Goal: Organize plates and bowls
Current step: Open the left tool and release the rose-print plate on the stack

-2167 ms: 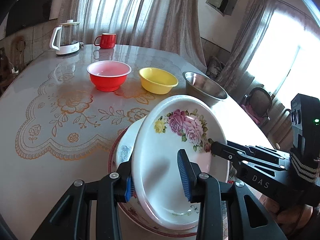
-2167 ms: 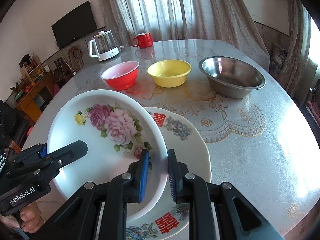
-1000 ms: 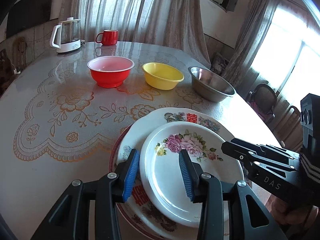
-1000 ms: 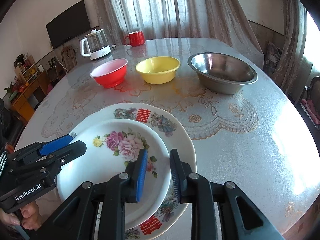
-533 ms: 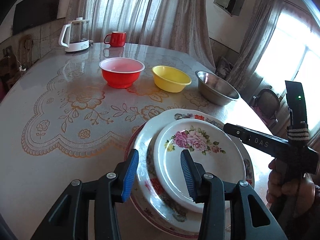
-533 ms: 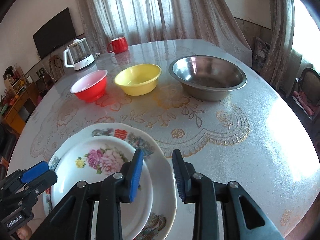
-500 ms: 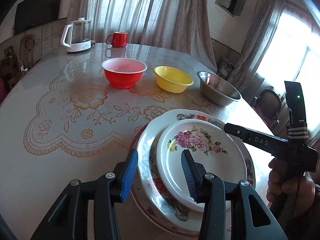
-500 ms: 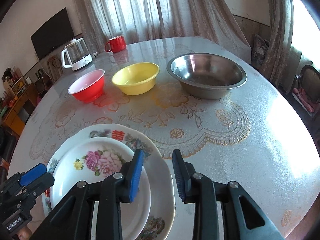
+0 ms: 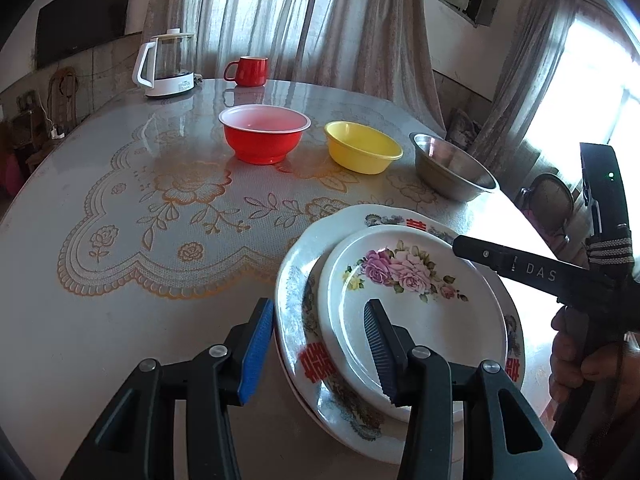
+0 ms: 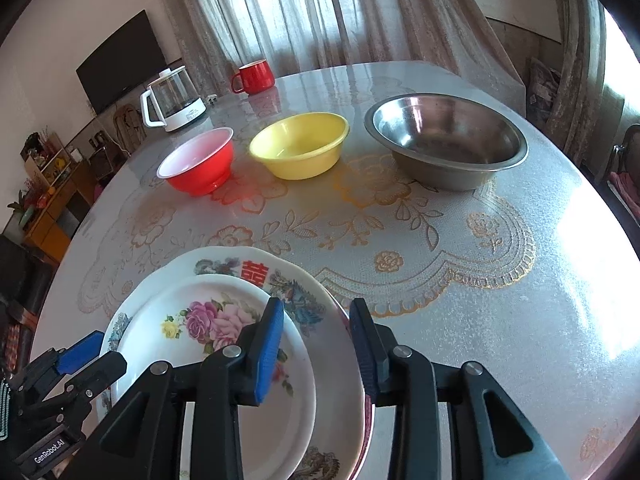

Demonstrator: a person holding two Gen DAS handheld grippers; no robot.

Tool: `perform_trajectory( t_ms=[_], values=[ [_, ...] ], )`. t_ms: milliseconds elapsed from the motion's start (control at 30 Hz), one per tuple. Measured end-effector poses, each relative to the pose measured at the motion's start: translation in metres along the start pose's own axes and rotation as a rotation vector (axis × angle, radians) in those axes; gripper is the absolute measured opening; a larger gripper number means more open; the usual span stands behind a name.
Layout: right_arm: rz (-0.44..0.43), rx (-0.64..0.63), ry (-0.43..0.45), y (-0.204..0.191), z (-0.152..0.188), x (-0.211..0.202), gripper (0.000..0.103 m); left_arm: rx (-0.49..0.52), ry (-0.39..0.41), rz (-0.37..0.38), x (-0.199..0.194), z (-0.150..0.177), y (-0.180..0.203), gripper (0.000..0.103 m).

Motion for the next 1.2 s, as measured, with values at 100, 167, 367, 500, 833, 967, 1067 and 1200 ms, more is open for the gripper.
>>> perform_trajectory(
  t_ms=[100,167,367,500,833,967,1067,1200],
  values=[
    [0.008,0.006,0.003,-0.001,0.0,0.0,0.036,0.007,-0.001,-0.001,-0.001,0.001,0.0,0.047],
    [0.017,0.009,0.001,0.0,0.001,0.0,0.036,0.015,-0.001,-0.001,-0.001,0.001,0.001,0.047],
    [0.068,0.004,0.02,0.003,0.002,-0.006,0.036,0.016,-0.003,-0.007,-0.002,0.002,0.002,0.047],
    [0.1,0.038,0.018,0.016,0.002,-0.005,0.039,0.019,-0.005,-0.009,-0.003,0.003,0.003,0.047],
    [0.034,0.148,-0.006,0.03,0.007,-0.005,0.04,0.021,-0.015,-0.009,0.001,0.004,0.006,0.047],
    [0.014,0.17,-0.008,0.03,0.008,-0.005,0.038,0.03,-0.018,-0.027,0.004,0.004,0.007,0.048],
    [0.003,0.179,-0.013,0.028,0.008,-0.003,0.037,0.036,-0.021,-0.029,0.004,0.004,0.008,0.049],
    [-0.003,0.16,-0.007,0.025,0.008,-0.002,0.037,0.043,-0.02,-0.031,0.003,0.005,0.008,0.049]
  ],
)
Point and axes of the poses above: each gripper's, at about its wrist camera, not at the fingertips, and x roughly the way its jaws point, y to its right, z to its underside, the point moved 6 cm from there along x, roughly the way its jaws point, and after that the axes turned 11 degrees about y, right-handed, at the moved point
